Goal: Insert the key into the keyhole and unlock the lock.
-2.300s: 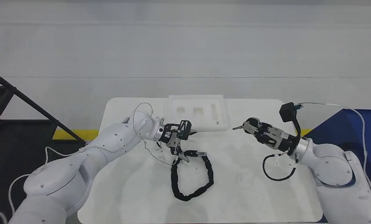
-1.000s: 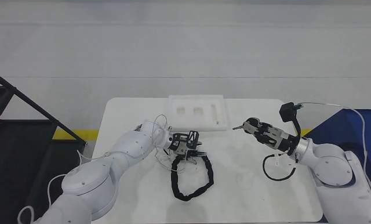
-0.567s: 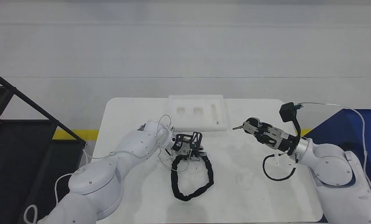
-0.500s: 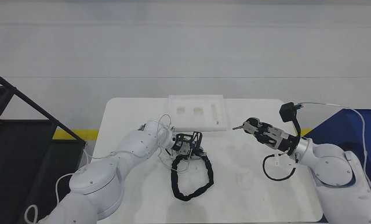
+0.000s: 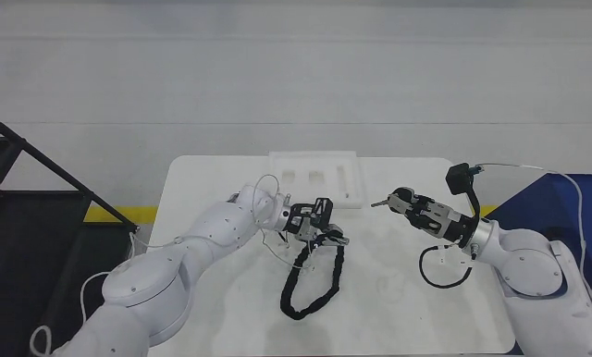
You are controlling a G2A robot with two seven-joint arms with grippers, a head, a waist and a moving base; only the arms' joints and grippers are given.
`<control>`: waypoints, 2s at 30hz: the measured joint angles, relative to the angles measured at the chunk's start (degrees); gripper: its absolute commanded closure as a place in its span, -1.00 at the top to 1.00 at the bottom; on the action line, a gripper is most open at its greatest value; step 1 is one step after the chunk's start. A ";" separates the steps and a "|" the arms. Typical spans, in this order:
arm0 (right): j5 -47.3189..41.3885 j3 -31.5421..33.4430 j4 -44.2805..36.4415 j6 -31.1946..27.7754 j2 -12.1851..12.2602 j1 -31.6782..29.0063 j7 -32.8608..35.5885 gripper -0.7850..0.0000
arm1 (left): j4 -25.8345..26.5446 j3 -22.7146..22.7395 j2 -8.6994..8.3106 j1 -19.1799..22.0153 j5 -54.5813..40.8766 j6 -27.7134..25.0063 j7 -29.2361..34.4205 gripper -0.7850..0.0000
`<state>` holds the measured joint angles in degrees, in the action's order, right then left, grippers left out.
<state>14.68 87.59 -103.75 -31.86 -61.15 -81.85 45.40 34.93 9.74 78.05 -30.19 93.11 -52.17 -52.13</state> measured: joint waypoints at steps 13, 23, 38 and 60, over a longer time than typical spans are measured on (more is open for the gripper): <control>2.14 6.34 -11.84 7.35 0.79 -9.38 -2.35 -1.00 | 24.83 0.00 -11.44 1.17 -15.33 1.79 -1.78 -1.00; 4.55 11.37 -22.61 8.94 0.99 -18.74 -6.03 -1.00 | 28.05 0.09 -13.63 0.70 -23.57 3.38 -3.37 -1.00; 6.35 10.65 -25.12 14.66 0.70 -20.12 -10.10 -1.00 | 26.15 0.00 -12.29 0.87 -20.45 6.22 -6.21 -1.00; 8.57 10.71 -26.84 15.48 0.68 -25.06 -11.35 -1.00 | 23.25 2.61 -10.56 -3.12 -19.91 8.94 -8.92 -1.00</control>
<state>23.25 98.30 -130.59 -16.38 -60.47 -106.91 34.04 58.18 12.35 67.49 -33.31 73.20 -43.23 -61.05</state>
